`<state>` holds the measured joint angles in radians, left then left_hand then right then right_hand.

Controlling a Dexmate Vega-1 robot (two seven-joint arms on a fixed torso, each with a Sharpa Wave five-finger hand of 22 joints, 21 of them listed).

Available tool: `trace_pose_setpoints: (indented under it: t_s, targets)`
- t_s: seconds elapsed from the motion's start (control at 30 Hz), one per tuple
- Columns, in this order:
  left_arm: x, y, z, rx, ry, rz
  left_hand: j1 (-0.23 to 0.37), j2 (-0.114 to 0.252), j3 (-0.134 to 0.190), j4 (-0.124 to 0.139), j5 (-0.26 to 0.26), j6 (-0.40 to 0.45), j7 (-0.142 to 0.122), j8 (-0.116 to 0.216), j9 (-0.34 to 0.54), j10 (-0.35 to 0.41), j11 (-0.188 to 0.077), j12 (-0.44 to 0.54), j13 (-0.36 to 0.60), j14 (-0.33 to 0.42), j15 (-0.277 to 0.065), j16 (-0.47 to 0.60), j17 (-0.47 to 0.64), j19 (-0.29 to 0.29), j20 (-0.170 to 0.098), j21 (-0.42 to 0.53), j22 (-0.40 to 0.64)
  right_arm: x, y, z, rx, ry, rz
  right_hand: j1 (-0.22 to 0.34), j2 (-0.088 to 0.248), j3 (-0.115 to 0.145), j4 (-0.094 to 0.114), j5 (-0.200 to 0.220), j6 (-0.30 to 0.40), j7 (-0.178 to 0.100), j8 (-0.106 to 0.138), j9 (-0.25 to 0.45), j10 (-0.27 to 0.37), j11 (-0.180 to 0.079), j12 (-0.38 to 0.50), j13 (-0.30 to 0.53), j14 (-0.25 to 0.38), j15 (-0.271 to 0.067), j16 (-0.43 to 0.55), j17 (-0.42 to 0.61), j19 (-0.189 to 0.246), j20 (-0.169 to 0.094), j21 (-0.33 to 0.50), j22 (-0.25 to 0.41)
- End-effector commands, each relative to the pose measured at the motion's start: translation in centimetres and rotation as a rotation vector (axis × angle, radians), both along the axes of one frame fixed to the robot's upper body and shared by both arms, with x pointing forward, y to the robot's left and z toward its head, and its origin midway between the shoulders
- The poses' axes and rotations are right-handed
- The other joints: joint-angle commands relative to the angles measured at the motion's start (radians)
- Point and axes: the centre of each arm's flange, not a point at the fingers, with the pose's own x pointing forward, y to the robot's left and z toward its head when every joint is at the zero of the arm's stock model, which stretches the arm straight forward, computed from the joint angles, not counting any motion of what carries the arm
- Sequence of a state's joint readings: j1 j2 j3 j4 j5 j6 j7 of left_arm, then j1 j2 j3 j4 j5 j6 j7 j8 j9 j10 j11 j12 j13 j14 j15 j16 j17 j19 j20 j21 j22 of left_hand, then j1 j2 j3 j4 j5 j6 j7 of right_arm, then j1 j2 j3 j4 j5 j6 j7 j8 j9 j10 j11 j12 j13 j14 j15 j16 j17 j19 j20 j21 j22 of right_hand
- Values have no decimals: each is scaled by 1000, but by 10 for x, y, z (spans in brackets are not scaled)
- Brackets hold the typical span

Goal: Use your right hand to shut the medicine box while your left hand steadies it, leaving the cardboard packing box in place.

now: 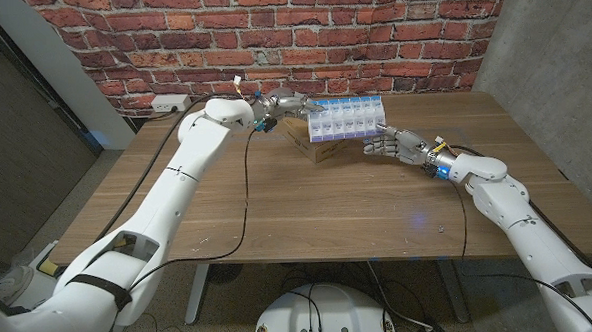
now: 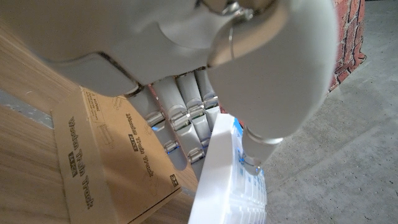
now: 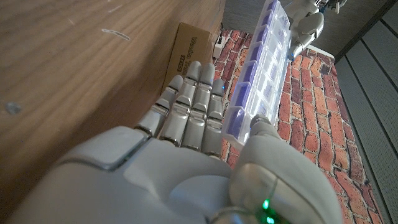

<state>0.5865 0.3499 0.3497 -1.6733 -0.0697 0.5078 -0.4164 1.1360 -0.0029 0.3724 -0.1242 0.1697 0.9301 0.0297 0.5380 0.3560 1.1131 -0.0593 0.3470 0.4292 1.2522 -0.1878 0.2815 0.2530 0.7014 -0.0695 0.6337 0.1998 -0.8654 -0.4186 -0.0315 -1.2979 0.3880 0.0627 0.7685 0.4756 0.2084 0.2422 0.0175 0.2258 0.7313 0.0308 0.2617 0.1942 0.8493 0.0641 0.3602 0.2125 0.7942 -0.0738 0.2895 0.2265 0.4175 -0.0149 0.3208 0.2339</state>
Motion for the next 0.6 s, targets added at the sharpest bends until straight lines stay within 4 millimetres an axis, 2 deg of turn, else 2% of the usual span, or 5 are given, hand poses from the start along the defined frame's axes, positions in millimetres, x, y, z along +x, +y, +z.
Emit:
trace_pose_setpoints:
  t_s: [0.03,0.1,0.27,0.47,0.6]
  targets:
    - [4,-2,-3,-3,8,-8,78,80,40,-9,6,37,23,2,2,45,-42,-4,6,18,-26,10,5,-6,-59,9,3,2,-1,-3,130,-38,-32,9,1,71,57,19,61,-15,24,16,89,-27,36,22,81,-37,48,34,32,-10,32,12]
    - [5,-3,-3,-1,9,-7,78,79,41,-9,6,37,22,1,2,47,-44,-4,7,18,-26,10,5,-7,-59,10,2,2,-1,-3,153,-45,-35,33,-3,103,59,19,87,-25,41,25,135,-55,56,36,115,-54,84,65,43,-14,46,18]
    - [7,-4,-3,1,13,-10,76,78,42,-9,6,37,25,0,2,47,-43,-5,9,19,-25,11,6,-8,-59,14,2,2,-2,-5,247,-84,-52,116,-10,151,22,6,158,-41,92,52,230,-100,115,88,181,-110,189,168,79,-26,94,43]
    - [11,-6,-5,2,20,-9,77,79,44,-9,6,35,26,-1,4,45,-44,-7,11,18,-26,10,7,-11,-59,16,2,1,-5,-8,362,-124,-46,186,-14,174,-22,-7,217,-53,137,74,285,-118,161,135,225,-132,263,241,103,-38,135,66]
    - [13,-7,-4,-2,22,-16,77,79,45,-9,6,36,24,-1,4,47,-42,-7,12,18,-26,10,7,-12,-59,19,1,-1,-5,-9,403,-142,-45,232,-14,194,-48,-15,246,-60,160,86,320,-145,188,164,243,-143,291,271,108,-43,157,80]
